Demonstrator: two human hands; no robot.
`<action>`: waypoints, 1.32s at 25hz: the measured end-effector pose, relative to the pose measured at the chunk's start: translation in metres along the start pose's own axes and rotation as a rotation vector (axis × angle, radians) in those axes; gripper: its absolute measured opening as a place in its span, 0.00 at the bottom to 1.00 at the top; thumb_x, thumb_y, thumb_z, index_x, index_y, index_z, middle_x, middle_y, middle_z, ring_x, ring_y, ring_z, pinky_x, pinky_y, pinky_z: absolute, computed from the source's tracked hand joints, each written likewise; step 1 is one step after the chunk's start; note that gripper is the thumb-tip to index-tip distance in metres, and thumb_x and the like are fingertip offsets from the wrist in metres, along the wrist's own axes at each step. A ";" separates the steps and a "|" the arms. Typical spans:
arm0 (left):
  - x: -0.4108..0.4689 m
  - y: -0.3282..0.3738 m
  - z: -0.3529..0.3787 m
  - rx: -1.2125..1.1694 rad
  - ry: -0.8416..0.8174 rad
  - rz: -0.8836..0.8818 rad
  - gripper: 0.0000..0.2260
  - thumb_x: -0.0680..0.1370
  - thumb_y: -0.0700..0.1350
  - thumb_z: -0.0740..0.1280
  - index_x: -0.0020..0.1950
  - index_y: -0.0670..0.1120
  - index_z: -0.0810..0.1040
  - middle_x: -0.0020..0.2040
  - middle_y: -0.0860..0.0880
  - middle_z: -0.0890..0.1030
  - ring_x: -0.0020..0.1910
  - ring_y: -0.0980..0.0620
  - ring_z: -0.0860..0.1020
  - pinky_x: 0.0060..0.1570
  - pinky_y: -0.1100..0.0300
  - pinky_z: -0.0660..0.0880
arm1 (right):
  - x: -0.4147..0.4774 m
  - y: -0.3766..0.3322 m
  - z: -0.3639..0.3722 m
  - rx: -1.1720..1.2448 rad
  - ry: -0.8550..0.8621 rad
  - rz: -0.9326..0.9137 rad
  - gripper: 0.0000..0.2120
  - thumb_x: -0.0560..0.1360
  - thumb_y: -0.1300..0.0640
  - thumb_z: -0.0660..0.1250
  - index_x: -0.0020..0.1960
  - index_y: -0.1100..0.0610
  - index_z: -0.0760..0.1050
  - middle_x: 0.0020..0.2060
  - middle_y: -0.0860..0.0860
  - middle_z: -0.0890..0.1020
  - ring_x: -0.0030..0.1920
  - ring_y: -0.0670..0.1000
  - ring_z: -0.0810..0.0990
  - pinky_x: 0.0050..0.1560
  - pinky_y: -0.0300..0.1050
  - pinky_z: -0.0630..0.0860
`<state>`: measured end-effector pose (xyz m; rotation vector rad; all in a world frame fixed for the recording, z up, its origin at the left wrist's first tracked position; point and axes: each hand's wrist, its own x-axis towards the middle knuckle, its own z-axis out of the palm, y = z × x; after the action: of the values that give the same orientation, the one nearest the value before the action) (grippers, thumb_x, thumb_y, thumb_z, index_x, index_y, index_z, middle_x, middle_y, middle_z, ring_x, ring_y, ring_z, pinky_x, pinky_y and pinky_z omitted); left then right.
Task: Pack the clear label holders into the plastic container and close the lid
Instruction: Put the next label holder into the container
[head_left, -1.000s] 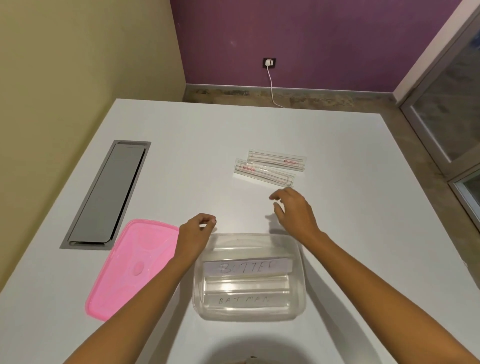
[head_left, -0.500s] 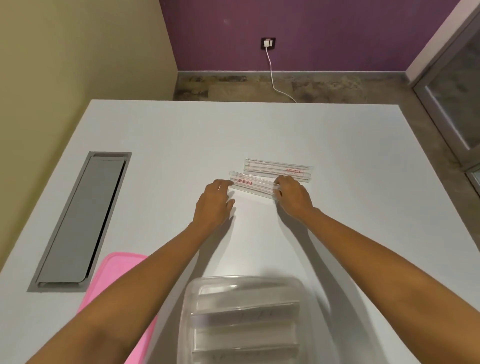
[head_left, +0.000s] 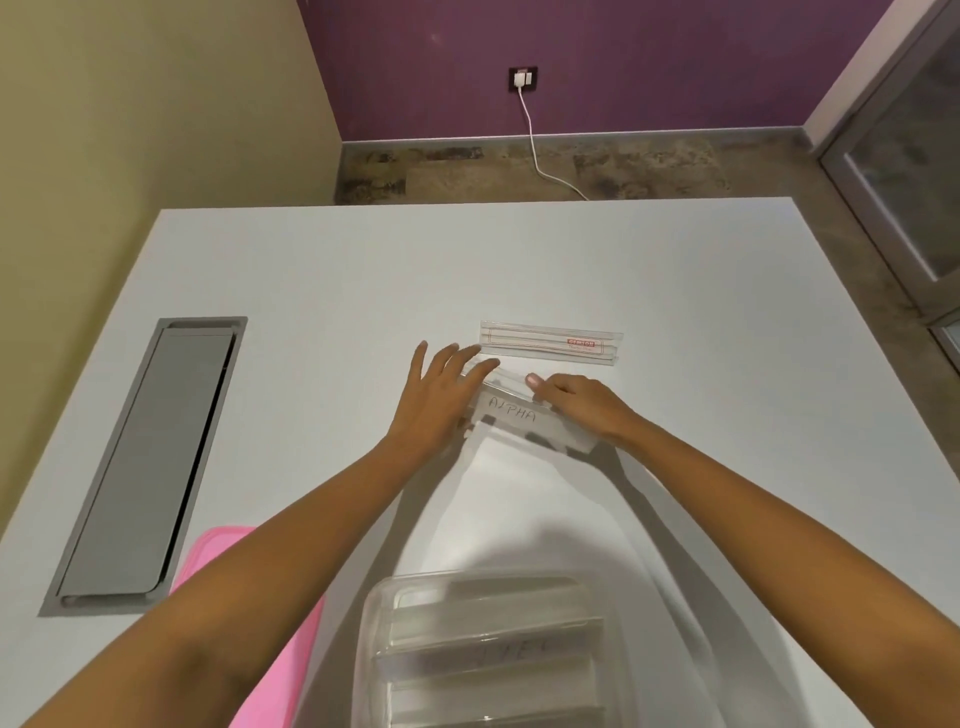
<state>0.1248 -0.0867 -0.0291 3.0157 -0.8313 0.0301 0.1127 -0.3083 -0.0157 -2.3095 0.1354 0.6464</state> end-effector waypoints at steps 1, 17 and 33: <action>-0.001 -0.004 -0.003 0.026 -0.001 0.021 0.37 0.65 0.43 0.77 0.71 0.51 0.65 0.69 0.47 0.72 0.66 0.44 0.71 0.72 0.40 0.54 | -0.006 -0.001 -0.003 0.049 -0.103 -0.014 0.28 0.71 0.30 0.59 0.45 0.55 0.75 0.41 0.48 0.79 0.43 0.51 0.75 0.44 0.47 0.66; -0.119 0.021 -0.076 -0.222 -0.043 -0.115 0.35 0.68 0.57 0.72 0.71 0.54 0.62 0.66 0.53 0.72 0.63 0.51 0.73 0.71 0.48 0.57 | -0.105 -0.001 -0.001 -0.276 -0.203 -0.355 0.27 0.66 0.48 0.74 0.64 0.49 0.73 0.56 0.48 0.78 0.56 0.49 0.75 0.58 0.46 0.74; -0.258 0.058 -0.053 -1.187 -0.122 -0.747 0.22 0.80 0.42 0.60 0.73 0.54 0.64 0.69 0.48 0.72 0.68 0.48 0.71 0.66 0.43 0.69 | -0.237 0.023 0.056 -0.317 0.015 -0.543 0.27 0.71 0.48 0.70 0.68 0.46 0.65 0.61 0.38 0.71 0.59 0.40 0.72 0.59 0.43 0.74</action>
<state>-0.1270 -0.0036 0.0189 1.9739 0.2945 -0.4649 -0.1225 -0.3076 0.0511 -2.4918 -0.6090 0.3864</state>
